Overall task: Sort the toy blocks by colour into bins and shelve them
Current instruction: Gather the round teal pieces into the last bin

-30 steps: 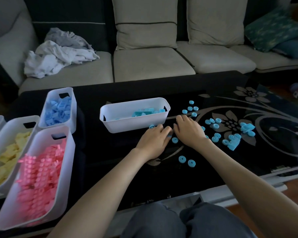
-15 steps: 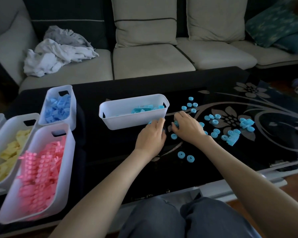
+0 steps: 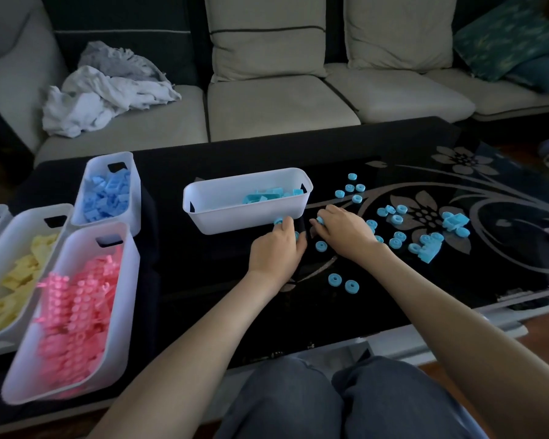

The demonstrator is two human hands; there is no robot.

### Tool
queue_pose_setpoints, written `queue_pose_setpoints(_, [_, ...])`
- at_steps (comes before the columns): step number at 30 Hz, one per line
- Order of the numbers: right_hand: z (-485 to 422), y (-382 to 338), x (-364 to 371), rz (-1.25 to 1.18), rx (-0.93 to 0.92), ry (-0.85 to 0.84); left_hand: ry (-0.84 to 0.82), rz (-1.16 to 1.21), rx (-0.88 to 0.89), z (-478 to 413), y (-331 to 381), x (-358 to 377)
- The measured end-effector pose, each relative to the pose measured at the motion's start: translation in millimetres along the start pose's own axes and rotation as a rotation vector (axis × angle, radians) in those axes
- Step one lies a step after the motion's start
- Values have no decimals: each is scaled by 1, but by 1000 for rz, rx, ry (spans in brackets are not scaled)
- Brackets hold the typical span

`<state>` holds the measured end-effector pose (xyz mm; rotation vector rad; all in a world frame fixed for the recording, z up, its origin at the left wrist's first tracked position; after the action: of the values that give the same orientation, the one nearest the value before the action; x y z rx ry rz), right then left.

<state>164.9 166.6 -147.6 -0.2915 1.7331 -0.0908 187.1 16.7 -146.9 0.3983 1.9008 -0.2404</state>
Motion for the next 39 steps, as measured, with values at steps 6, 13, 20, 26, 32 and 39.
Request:
queue_pose_setpoints(6, [4, -3, -3, -32, -43, 36, 185, 3, 130, 2, -4, -8])
queue_pose_setpoints(13, [-9, -10, -17, -316, 4, 171, 316, 61, 111, -14, -25, -35])
queue_pose_setpoints(20, [-52, -56, -64, -601, -67, 369, 386, 222, 38, -32, -48, -60])
queue_pose_setpoints(26, [-95, -92, -56, -671, -35, 148, 241, 302, -359, -76, -91, -67])
queue_pose_setpoints(32, [-98, -96, -31, -580, 10, -228, -164, 359, -319, -86, -105, -26])
queue_pose_setpoints(39, [-75, -81, -44, -367, -198, 50, -371, 150, -293, -91, -109, -19])
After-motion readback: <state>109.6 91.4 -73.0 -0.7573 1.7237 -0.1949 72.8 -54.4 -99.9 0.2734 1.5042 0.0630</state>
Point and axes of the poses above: each hand's wrist, its own z-axis away from the middle knuckle, its own x-axis out of the palm, y = z × x, the point moved 2 cm from there along -z, towards the middle knuckle, and after that the axes turned 6 degrees about -z, right-handed, at the moved point
